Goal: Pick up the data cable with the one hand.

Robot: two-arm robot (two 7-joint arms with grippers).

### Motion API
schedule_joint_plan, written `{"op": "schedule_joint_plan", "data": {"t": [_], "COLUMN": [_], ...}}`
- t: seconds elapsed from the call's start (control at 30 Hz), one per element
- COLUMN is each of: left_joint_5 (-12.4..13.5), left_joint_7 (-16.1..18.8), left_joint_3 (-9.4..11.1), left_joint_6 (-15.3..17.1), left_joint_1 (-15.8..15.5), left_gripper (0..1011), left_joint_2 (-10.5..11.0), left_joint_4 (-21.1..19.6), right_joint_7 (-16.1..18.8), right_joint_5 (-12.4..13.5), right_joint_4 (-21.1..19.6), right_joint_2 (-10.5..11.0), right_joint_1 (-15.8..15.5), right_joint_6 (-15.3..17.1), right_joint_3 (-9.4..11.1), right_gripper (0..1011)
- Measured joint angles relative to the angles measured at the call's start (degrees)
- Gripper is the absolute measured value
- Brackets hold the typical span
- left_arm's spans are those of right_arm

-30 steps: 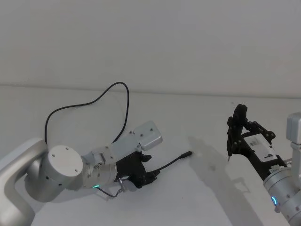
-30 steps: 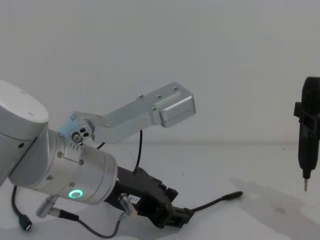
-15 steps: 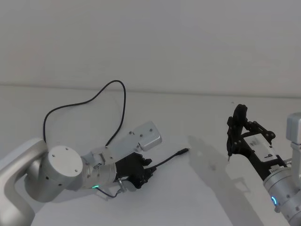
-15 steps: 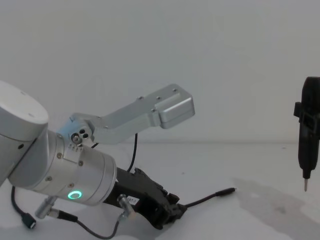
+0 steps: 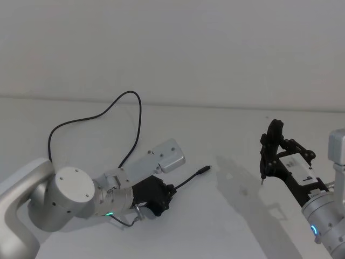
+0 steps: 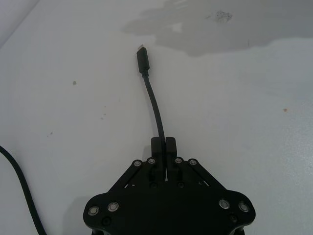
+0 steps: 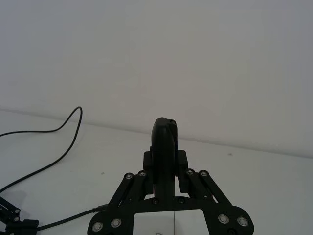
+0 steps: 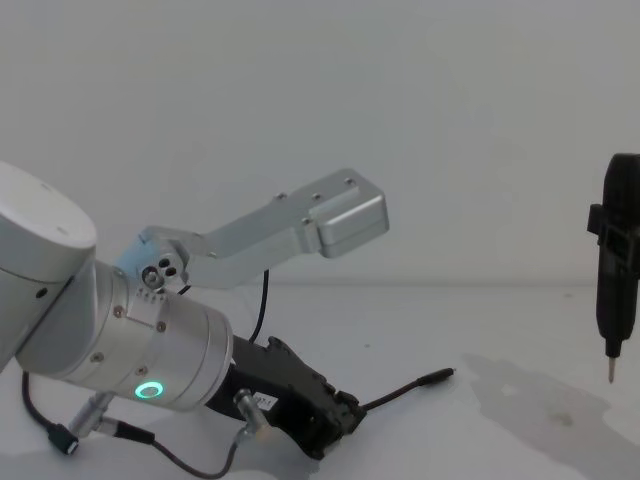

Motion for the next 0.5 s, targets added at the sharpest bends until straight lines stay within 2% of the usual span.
{"op": "schedule_joint_plan", "data": {"t": [0.23, 0.5], "left_joint_5": [0.08, 0.19], "left_joint_7": [0.15, 0.83], "left_joint_3": [-0.15, -1.13], "left_joint_6": [-0.77, -6.2], "left_joint_1": [0.28, 1.86], "left_gripper": [43, 43], "left_joint_2": [0.08, 0.82], "left_joint_4": [-0.34, -1.79], "right_joint_7": [0.03, 1.25], "right_joint_5": [-0.02, 0.1], "right_joint_4": [-0.16, -2.17], "right_joint_2": [0.01, 0.65], "right_joint_1": [-0.01, -0.13], "right_joint_6": [-0.03, -0.63], "right_joint_3": [0.08, 0.79], "right_gripper": [268, 268]}}
